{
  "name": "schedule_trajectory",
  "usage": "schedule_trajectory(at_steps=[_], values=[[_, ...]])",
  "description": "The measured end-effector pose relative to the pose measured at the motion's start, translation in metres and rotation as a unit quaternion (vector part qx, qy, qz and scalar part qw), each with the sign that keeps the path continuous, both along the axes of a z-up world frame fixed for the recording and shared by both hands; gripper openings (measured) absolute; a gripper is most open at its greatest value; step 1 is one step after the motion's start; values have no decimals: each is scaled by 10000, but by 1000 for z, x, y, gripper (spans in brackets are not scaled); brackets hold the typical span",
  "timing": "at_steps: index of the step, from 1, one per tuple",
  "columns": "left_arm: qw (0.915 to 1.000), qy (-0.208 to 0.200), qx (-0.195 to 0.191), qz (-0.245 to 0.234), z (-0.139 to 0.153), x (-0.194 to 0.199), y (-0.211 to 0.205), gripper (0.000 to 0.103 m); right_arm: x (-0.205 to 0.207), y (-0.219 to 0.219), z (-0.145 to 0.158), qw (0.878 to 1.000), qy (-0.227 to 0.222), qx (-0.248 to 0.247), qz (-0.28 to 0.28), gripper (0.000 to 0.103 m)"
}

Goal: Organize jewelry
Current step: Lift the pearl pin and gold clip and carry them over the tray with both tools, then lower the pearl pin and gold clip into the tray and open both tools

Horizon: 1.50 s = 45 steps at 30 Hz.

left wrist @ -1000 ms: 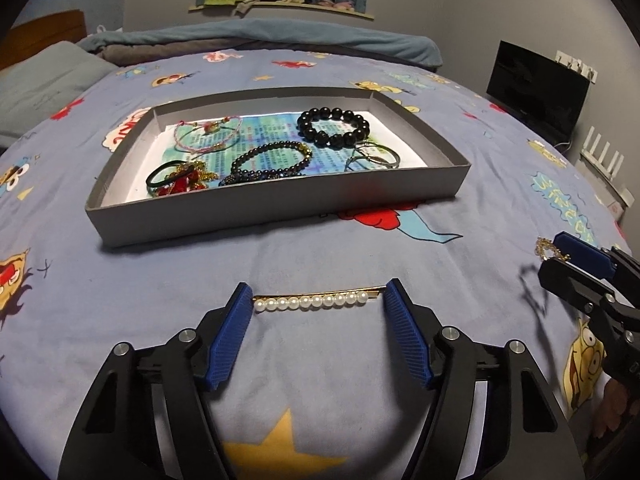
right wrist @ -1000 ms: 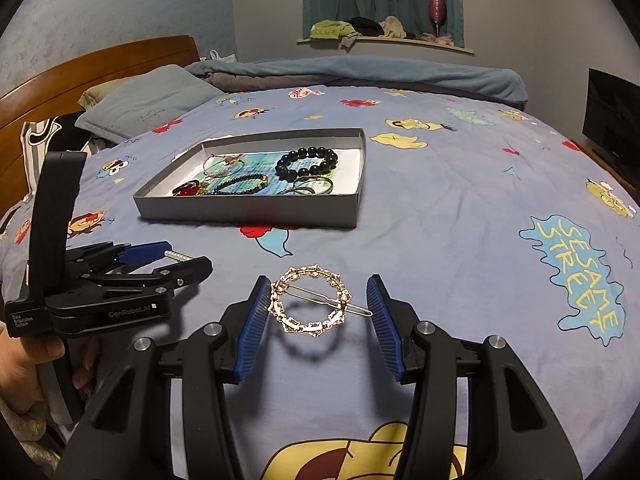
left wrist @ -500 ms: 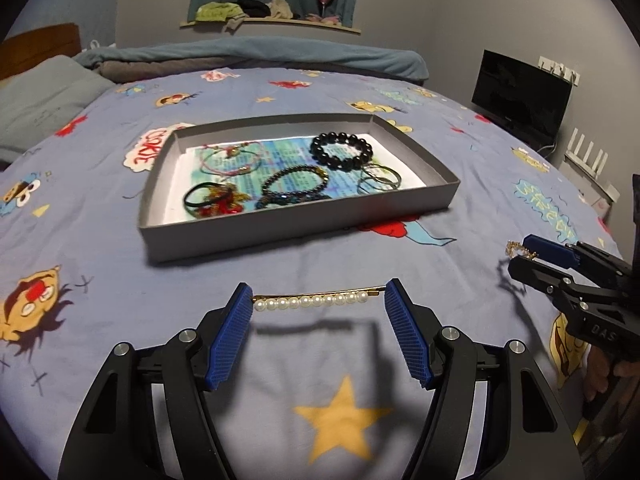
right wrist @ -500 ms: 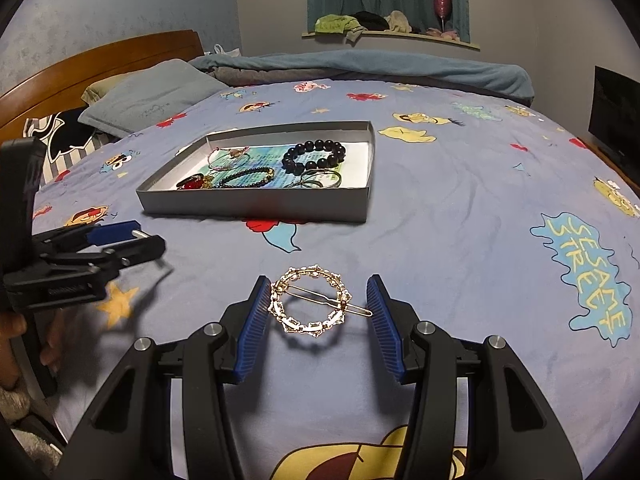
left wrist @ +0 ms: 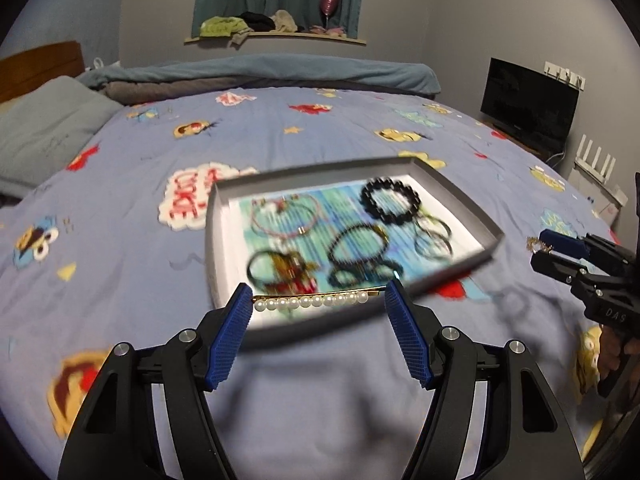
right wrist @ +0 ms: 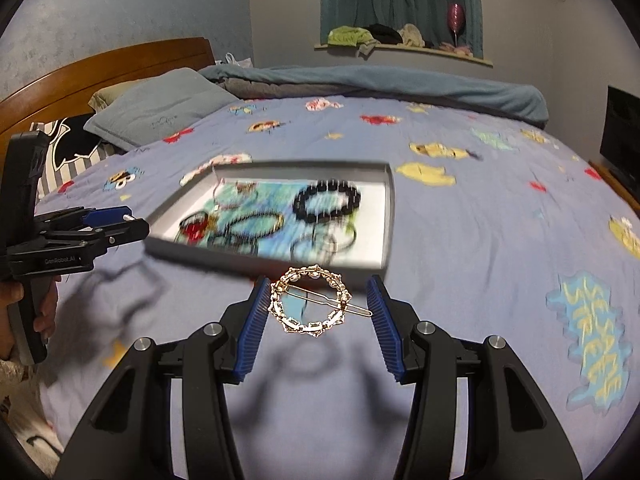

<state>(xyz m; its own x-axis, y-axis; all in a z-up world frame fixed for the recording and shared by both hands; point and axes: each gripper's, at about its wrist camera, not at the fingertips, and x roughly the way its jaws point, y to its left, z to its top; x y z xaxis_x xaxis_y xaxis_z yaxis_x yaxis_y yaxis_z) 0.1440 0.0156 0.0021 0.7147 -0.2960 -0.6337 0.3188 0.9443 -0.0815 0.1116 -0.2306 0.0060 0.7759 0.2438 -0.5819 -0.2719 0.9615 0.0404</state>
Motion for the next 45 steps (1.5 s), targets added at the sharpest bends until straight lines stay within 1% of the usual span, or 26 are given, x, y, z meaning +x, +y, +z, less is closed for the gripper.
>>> schedule_trajectory(at_steps=[4,9,13,18,21,24,26,30,38,45], values=[[9998,111,-108,120,7,35,6,69,34,5,8,10000,-1,-6,-11,50],[9992,318,-173,139,5,74,4,69,84,15,7,9997,44,-236,-112,50],[9987,488,-14,160,-3,102,-5,69,120,22,0,9989,274,-316,-187,50],[9978,628,167,149,-9,128,-13,69,150,31,-9,9974,537,-432,-196,50],[9960,867,189,142,-17,143,-17,69,167,35,-16,9957,726,-548,-202,50],[9938,1052,354,81,-24,154,-20,69,183,34,-20,9934,972,-550,-248,50],[9928,1084,494,119,-29,158,-21,69,191,33,-22,9923,1072,-557,-277,50],[9910,1244,437,245,-38,167,-16,69,199,39,-28,9897,1188,-758,-247,50],[9887,1384,502,281,-48,170,-16,70,202,40,-38,9874,1369,-772,-199,50],[9900,1315,462,226,-45,169,-16,73,201,39,-37,9876,1385,-723,-166,51]])
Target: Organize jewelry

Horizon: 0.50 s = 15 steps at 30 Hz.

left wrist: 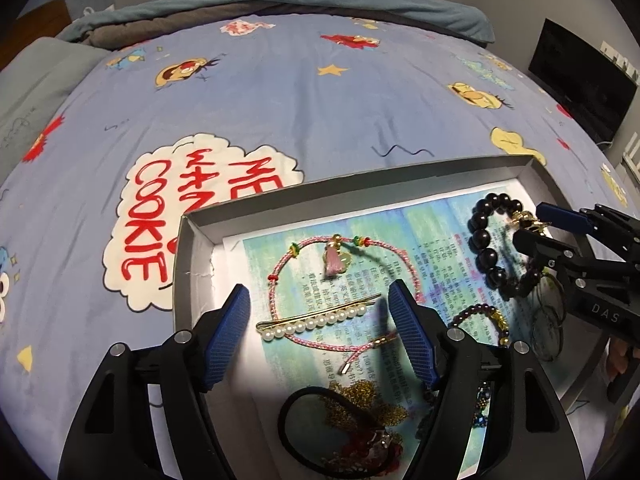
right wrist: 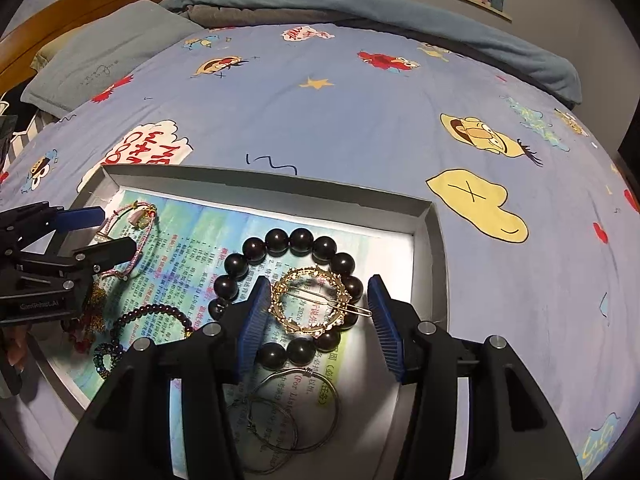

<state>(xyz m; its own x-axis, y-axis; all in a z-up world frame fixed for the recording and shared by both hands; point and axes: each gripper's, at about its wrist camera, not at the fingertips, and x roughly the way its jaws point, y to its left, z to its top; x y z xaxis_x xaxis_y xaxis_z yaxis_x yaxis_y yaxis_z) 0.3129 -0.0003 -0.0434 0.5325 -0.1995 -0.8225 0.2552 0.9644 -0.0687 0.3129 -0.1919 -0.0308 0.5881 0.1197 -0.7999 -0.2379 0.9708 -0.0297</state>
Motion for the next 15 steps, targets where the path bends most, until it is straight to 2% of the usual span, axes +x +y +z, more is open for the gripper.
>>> schedule_trajectory(at_steps=[2,7,9,13,14,15], values=[[10000,-61,16,7,2,-2,1,78,-1,-2,3,9999,-21,123,21,51],[9996,-273,-63,19,11,-10,4,78,-9,-12,14,9990,-102,434,-53,51],[9991,-413,-72,-27,16,-18,5,80,-16,-20,24,9976,-214,637,-162,62],[9983,-568,-148,-51,28,-35,7,86,-30,-33,38,9948,-353,896,-326,65],[9978,-625,-189,-65,32,-42,9,90,-37,-38,42,9938,-405,965,-379,72],[9974,-685,-213,-62,35,-49,9,92,-41,-41,45,9931,-446,999,-418,83]])
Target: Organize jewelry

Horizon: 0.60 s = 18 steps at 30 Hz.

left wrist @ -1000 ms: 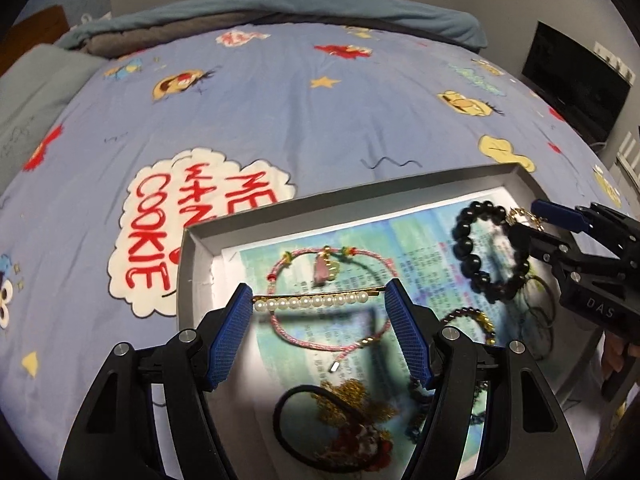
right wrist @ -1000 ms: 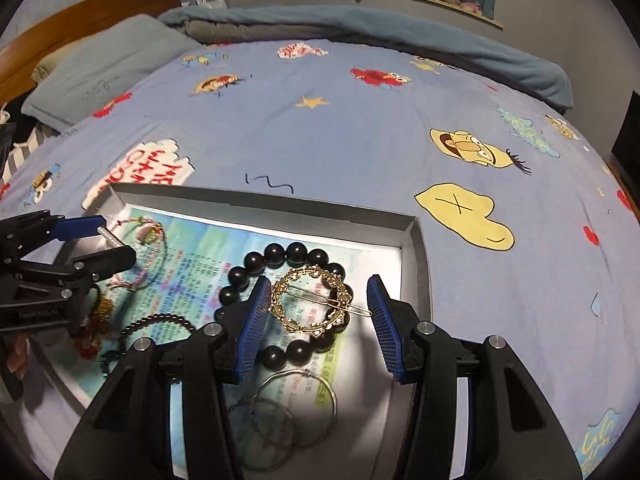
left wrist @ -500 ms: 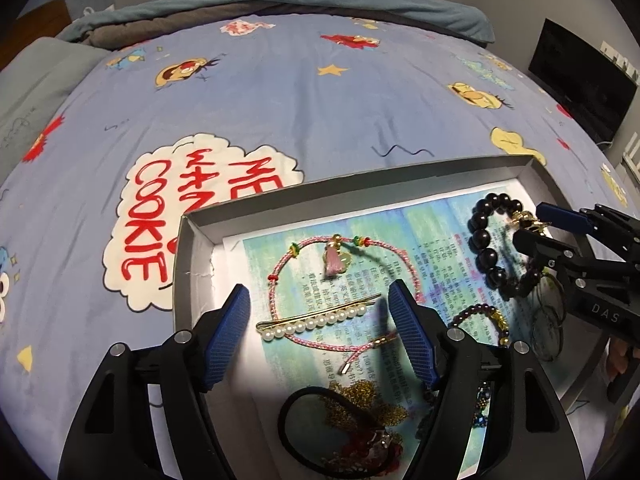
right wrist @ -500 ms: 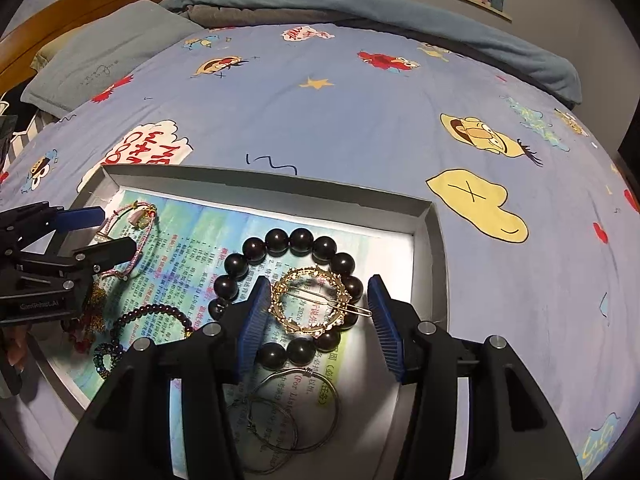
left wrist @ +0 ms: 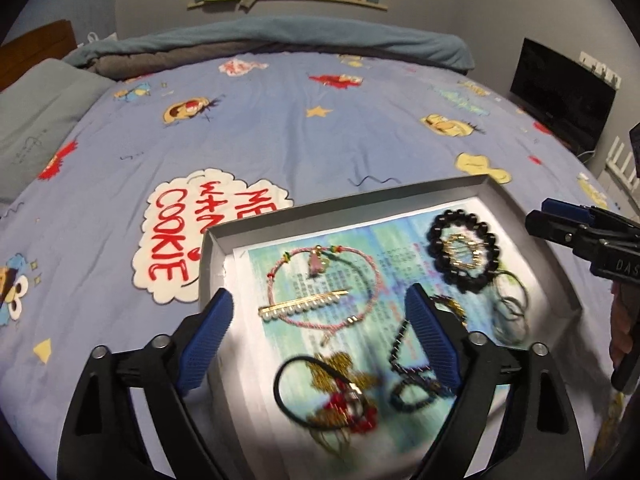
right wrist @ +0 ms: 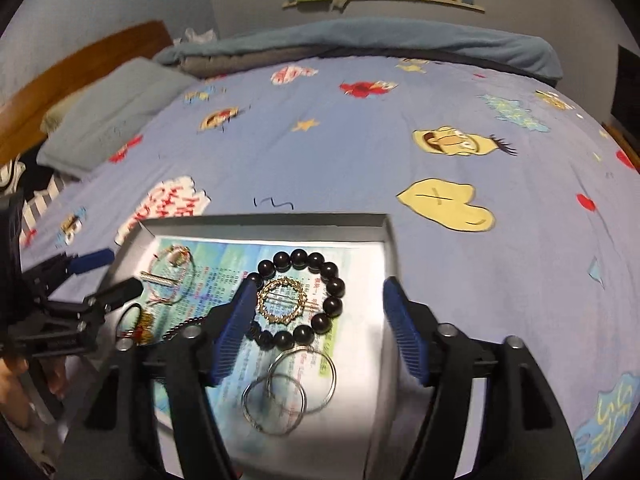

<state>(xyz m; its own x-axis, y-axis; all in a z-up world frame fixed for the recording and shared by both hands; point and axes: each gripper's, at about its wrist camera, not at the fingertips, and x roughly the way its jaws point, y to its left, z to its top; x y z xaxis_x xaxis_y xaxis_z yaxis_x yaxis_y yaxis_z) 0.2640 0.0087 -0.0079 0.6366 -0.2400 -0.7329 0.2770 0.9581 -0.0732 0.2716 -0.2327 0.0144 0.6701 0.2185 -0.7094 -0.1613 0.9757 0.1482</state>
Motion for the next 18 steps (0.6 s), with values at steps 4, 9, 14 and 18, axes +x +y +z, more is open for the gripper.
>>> schedule_trajectory(at_steps=[4,9,14,18], values=[[9999,-126,-5,-88,9,-25,1,95,-25,-10,14,9998,-168,104,-55,95],[9990,-359,217,-153,18,-64,-1,95,-62,-17,30,9991,-403,140,-40,97],[9985,-508,152,-104,28,-102,-3,96,-100,-15,33,9983,-574,-17,-138,97],[9984,-499,246,43,33,-121,-5,96,-122,-7,29,9981,-564,-224,-60,97]])
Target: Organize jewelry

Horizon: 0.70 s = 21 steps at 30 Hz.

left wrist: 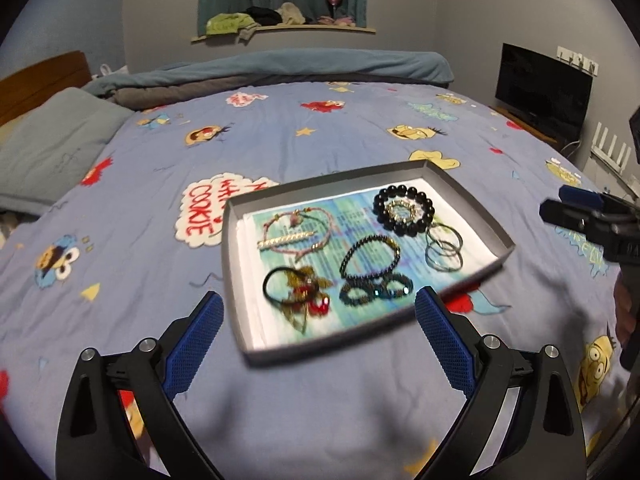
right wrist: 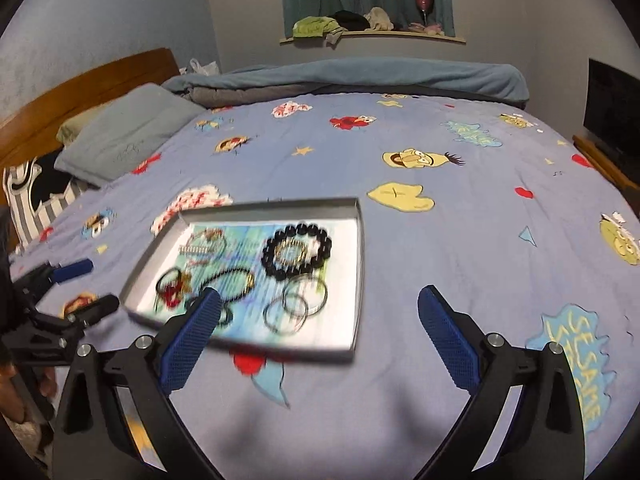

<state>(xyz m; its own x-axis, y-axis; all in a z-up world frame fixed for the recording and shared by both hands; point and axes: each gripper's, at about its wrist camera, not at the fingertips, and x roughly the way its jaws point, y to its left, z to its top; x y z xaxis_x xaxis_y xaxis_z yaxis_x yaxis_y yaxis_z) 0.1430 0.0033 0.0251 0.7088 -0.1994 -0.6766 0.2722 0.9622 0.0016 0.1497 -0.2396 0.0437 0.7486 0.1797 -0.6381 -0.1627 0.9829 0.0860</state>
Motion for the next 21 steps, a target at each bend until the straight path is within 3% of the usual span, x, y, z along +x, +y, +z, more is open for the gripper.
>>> schedule_trajectory(at_steps=[5,10,13,21], values=[[9999,0,-112,113,7,-24,-2,96,-25,5,-1,10000,14,70,10,97],[9996,-179,19,238,9,-47,-3,96,-45,5,0,9998,-63,111,-127,97],[9991,-221,-189,315,7,-58,0,96,-55,7,1,9994,-229,79,-243,97],[9948,-883,-193,470,7,-77,-6,97,-68,23,-5,9983,-523,-156,-220,97]])
